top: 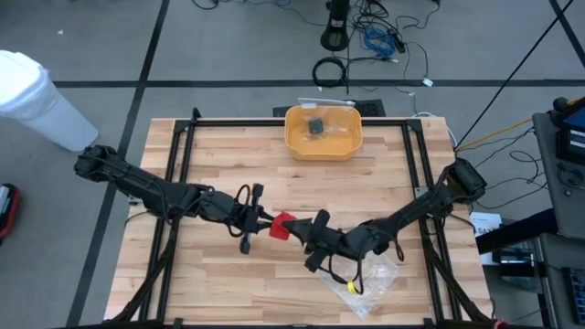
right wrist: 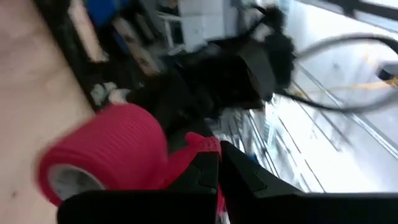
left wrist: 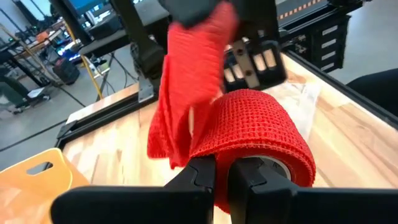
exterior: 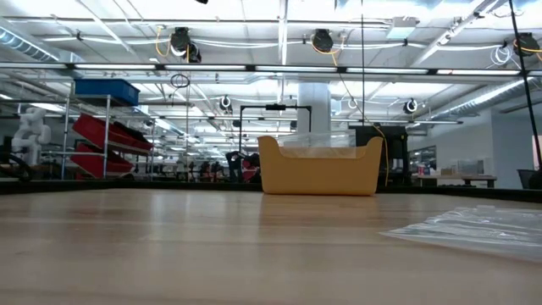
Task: Roll bandage
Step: Roll the red bandage
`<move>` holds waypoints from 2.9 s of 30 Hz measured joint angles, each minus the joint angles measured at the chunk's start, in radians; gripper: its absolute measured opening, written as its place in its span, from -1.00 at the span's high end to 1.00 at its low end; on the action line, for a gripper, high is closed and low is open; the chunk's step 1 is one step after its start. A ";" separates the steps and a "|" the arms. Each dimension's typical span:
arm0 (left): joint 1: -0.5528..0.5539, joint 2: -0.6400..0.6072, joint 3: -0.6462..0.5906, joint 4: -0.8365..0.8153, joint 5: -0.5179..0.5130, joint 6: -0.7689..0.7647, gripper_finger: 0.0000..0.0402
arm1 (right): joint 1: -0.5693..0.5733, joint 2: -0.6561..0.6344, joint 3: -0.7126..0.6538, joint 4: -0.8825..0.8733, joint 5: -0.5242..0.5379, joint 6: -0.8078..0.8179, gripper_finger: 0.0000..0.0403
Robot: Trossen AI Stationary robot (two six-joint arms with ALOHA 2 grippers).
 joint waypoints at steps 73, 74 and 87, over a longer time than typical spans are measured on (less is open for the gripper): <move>-0.044 -0.001 -0.001 0.104 -0.274 0.131 0.93 | -0.166 0.304 -0.278 0.466 -0.568 1.696 0.03; -0.044 -0.001 -0.001 0.107 -0.275 0.131 0.93 | -0.170 0.304 -0.272 0.432 -0.566 1.703 0.03; -0.044 -0.001 -0.001 0.143 -0.309 0.132 0.93 | -0.187 0.304 -0.262 0.398 -0.578 1.725 0.82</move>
